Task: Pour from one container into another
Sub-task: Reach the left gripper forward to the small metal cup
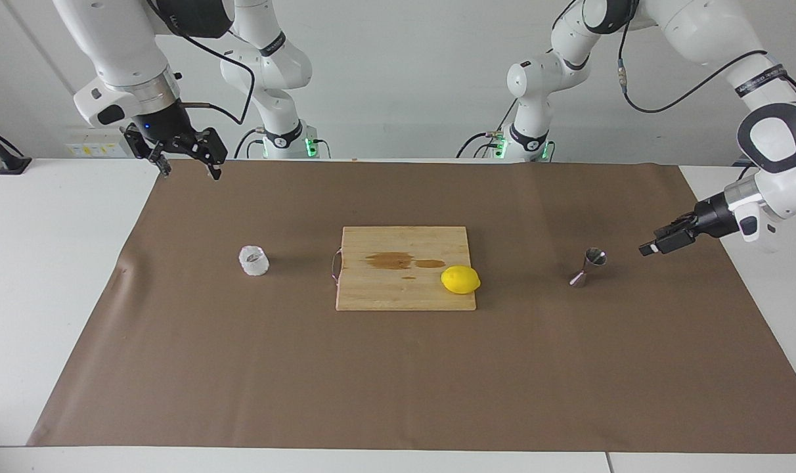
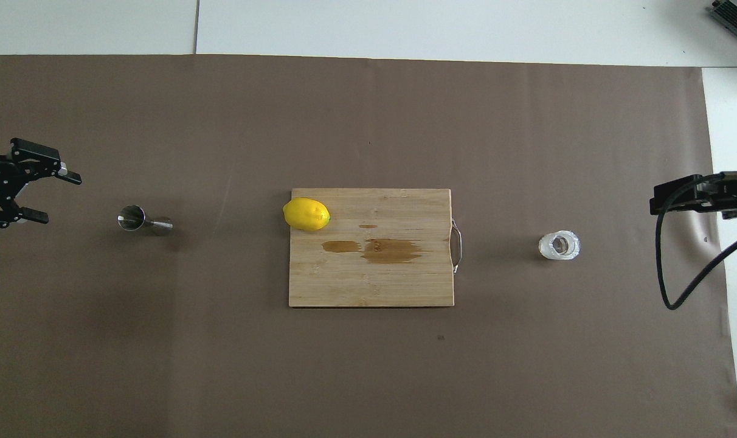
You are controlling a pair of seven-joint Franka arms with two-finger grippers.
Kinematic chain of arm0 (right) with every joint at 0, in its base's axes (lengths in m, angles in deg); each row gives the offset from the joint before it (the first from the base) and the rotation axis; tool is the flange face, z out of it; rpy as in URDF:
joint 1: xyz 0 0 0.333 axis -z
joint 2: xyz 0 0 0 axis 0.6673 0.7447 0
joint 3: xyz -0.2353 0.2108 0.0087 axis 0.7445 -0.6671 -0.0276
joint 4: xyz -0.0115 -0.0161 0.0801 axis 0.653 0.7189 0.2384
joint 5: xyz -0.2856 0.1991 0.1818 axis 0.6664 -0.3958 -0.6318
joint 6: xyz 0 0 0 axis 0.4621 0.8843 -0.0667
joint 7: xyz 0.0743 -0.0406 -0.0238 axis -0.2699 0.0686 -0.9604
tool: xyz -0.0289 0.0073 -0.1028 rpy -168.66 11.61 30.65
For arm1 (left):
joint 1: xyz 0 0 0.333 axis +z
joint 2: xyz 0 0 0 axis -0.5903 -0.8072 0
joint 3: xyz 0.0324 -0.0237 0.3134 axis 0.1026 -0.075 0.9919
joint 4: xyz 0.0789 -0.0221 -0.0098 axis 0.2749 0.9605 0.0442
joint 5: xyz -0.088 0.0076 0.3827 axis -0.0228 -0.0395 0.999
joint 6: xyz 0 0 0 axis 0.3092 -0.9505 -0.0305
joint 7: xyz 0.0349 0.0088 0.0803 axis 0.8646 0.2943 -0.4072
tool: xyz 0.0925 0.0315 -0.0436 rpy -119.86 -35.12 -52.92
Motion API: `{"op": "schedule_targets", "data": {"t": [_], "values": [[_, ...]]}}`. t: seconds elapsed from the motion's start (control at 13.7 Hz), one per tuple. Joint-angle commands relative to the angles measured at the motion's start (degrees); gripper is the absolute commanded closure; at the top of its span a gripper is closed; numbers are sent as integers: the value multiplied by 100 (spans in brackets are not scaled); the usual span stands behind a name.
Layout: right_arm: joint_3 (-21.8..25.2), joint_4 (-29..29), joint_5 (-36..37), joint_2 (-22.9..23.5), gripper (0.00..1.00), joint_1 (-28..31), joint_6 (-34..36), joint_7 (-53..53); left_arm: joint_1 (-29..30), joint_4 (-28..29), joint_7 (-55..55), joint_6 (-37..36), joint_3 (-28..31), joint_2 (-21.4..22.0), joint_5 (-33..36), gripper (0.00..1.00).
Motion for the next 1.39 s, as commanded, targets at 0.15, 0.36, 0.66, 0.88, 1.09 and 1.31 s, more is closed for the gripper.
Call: {"op": "schedule_targets", "data": {"t": [0.15,0.36,0.66,0.88,1.09,1.31], "values": [[-33,-53,-22,20,0,75,98,-126,190,165,-697,136,-50,-335,-510,0],[-33,-53,-22,20,0,75,98,-126,233,289,-1279,128,-50,-493,-904,0],[-33,-53,-22,20,0,75,98,-117,295,534,-1288,242,-50,-572,-1301,0],[-33,-53,-22,20,0,75,98,-117,260,676,-1288,242,-50,-599,-1328,0],[-33,-53,-22,20,0,75,98,-117,137,772,-1297,242,-50,-590,-1328,0],[-33,-53,-22,20,0,75,98,-126,84,965,-1305,303,-59,-555,-1328,0]]}}
